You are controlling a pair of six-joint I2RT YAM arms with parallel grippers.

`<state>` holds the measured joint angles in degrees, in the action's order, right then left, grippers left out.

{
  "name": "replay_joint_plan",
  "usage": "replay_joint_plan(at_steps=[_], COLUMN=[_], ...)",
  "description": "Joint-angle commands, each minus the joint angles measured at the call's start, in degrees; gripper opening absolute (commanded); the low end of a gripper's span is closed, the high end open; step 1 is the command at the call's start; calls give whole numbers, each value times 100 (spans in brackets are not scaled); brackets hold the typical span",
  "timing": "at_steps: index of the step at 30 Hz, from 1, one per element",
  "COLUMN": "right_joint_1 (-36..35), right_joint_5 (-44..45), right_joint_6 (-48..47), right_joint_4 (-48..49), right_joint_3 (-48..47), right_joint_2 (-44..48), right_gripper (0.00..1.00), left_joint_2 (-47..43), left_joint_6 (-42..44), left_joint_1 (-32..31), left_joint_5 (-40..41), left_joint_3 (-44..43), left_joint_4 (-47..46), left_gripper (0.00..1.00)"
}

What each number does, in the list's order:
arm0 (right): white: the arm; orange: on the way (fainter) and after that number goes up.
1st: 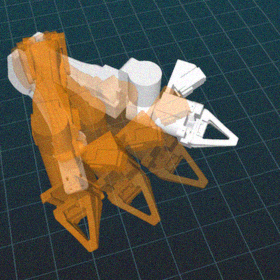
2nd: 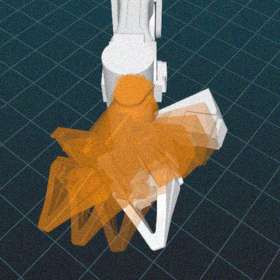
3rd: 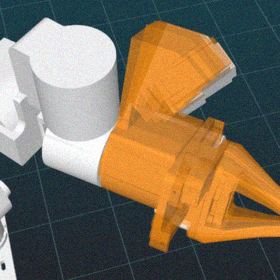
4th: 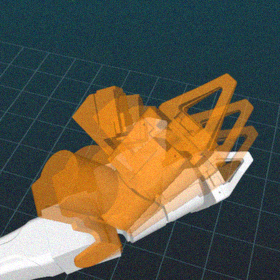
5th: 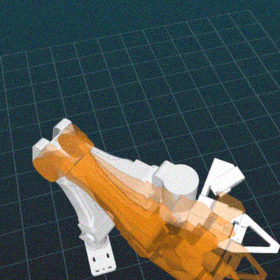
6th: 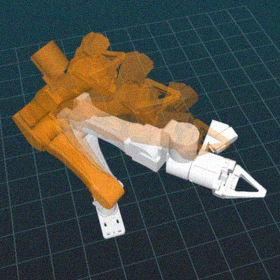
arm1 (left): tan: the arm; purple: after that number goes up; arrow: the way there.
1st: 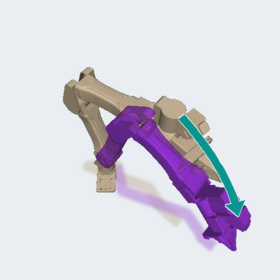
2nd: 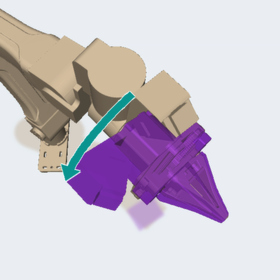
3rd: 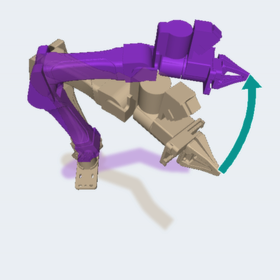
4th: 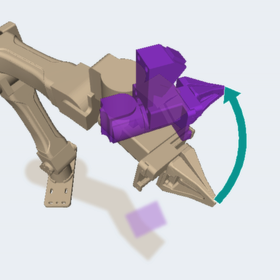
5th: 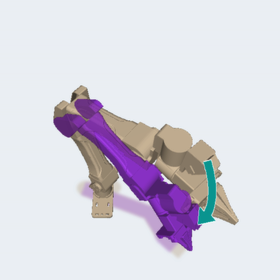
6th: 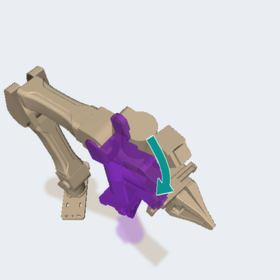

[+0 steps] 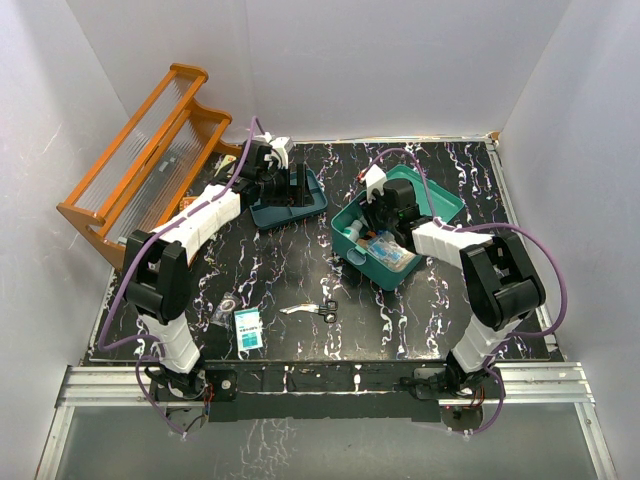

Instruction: Organize the medicine kit

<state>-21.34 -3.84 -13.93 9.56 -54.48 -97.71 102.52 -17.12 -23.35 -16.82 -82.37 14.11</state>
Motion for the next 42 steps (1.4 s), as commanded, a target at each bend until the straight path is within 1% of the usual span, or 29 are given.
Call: replay_joint_plan(at_steps=[1,8,14,21,24,25,28,30,33,35,38,40,41,42], right_joint_1=[35,26,21,10,12,15,9,10,9,11,7,8,12,16], right_joint_5=[56,-166,-248,-206,-149,-114,12,20,-200,-290,-619,-838,-873,-911], right_joint_6=[13,-77,-134,-91,53,122,382,558,741,834,922,1086,1256,1384], right_joint_4=[357,455,514,514,364,295,39,-141,-365,-561,-819,-1024,-1167,-1389], right_joint_3=[-265,-211,-122,-159,-317,-383,-551,-634,-667,-713,-786,-912,-1017,-1180], right_joint_2=[55,-169,-434,-364,-225,-28,302,534,1027,1352,1788,2007,2100,2148], right_gripper=[30,19,17,15,17,18,25,27,29,33,39,42,45,47], left_joint_2=[-405,-361,-311,-345,-421,-456,-603,-760,-948,-1121,-1498,-1804,-2010,-2177], left_joint_6=[43,56,69,78,80,70,69,40,-77,-140,-221,-323,-398,-466], left_joint_1=[22,24,28,33,33,39,58,69,75,75,72,77,77,77], left_joint_5=[56,56,76,175,306,378,679,944,1445,1626,1817,2035,2163,2267], left_joint_3=[107,77,29,2,17,26,70,133,-44,-99,143,362,470,540], left_joint_4=[74,83,118,157,192,224,306,348,682,790,659,589,617,642], left_gripper=[80,80,80,81,80,81,81,81,82,84,86,90,96,98])
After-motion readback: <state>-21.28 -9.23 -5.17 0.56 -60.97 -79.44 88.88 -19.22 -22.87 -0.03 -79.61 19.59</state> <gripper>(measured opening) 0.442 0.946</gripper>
